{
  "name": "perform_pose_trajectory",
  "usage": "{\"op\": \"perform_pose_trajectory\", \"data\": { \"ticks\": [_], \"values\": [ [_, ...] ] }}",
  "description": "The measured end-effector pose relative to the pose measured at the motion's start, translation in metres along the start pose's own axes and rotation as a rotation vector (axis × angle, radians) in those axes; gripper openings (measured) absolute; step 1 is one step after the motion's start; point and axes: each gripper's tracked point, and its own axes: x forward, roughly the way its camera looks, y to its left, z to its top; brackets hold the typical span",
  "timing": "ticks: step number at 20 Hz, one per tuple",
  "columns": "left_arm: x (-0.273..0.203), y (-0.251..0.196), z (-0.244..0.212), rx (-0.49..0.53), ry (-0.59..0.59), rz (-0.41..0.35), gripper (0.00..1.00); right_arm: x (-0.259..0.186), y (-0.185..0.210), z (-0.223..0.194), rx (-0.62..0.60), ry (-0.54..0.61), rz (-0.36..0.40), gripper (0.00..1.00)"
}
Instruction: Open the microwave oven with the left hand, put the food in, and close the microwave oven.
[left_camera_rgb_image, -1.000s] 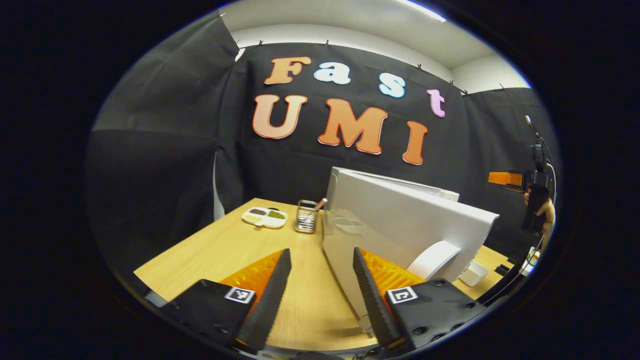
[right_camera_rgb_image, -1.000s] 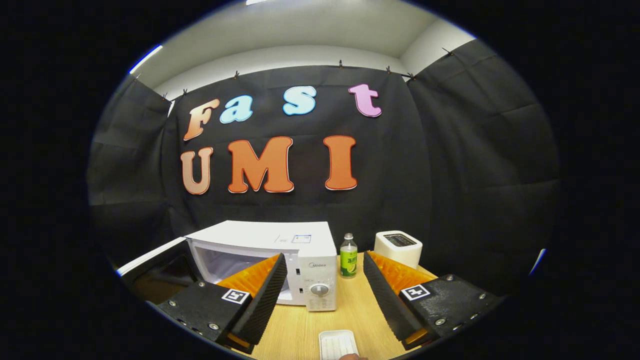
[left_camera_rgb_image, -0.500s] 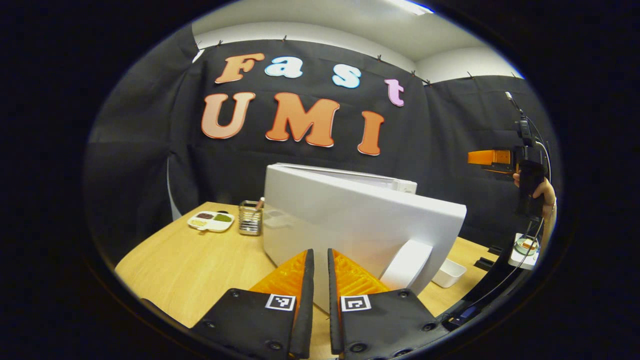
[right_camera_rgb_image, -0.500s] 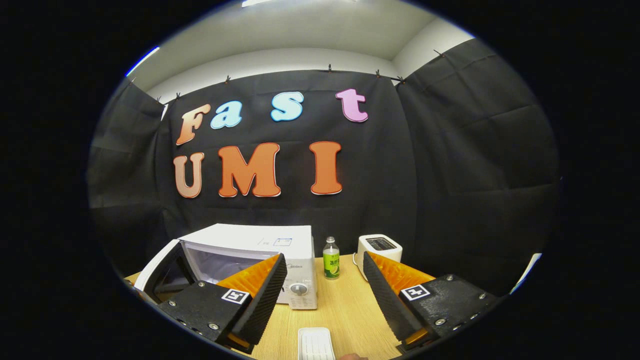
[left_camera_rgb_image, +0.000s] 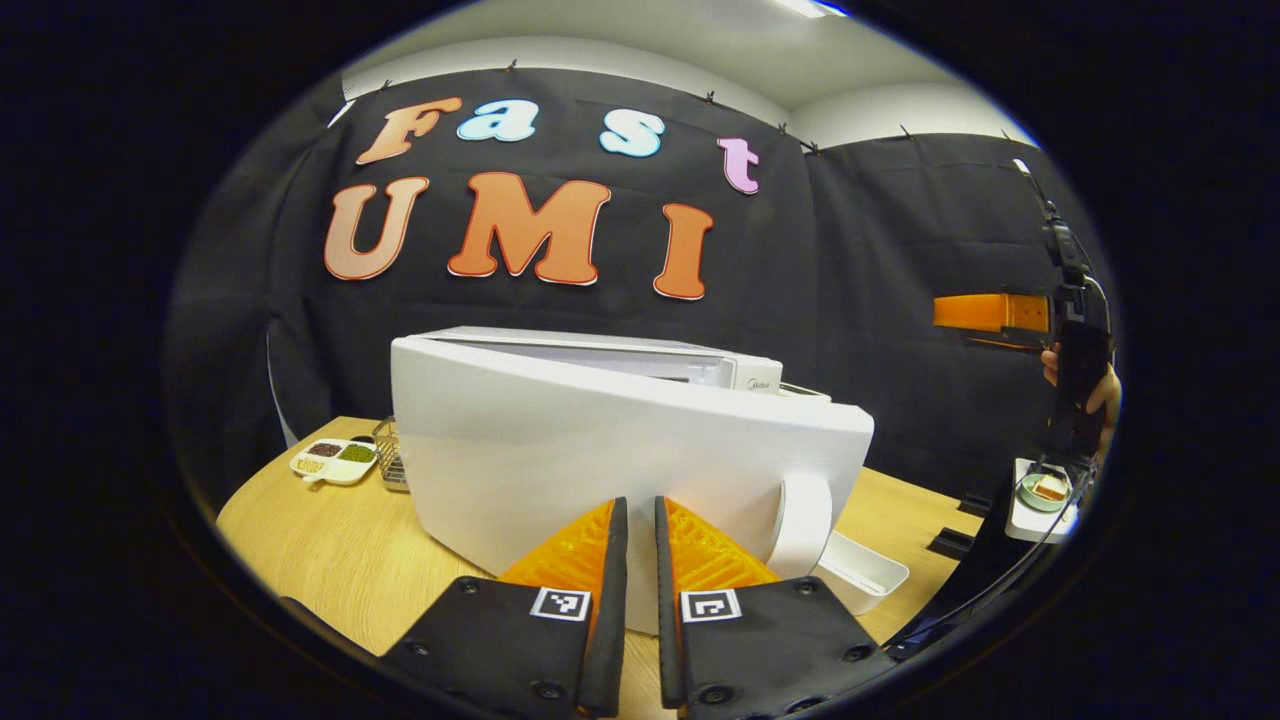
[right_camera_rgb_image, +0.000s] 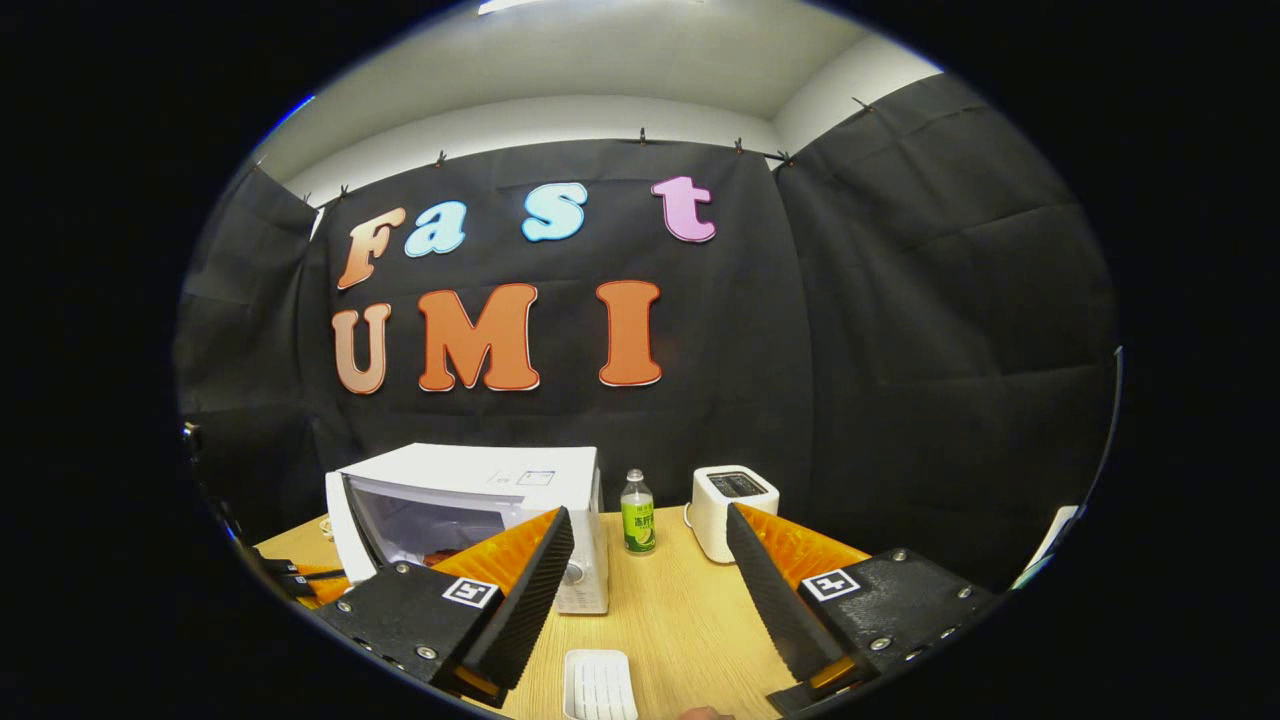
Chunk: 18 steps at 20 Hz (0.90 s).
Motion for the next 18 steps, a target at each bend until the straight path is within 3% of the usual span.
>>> {"op": "perform_pose_trajectory", "data": {
  "ticks": [1, 4, 11, 18],
  "values": [
    [0.018, -0.005, 0.009, -0.012, -0.022, 0.022, 0.03, 0.002, -0.005, -0.002, 0.003, 0.002, -0.005, 0.95],
    [0.043, 0.004, 0.009, -0.045, -0.012, 0.033, 0.04, 0.005, -0.014, -0.007, 0.006, 0.011, -0.017, 0.95],
    [0.083, 0.011, 0.018, 0.013, -0.008, 0.05, 0.04, 0.019, -0.04, -0.018, 0.016, 0.03, -0.061, 0.95],
    [0.122, 0.001, 0.018, 0.044, -0.007, 0.046, 0.04, 0.036, -0.041, -0.037, 0.005, 0.066, -0.062, 0.95]
  ]
}}
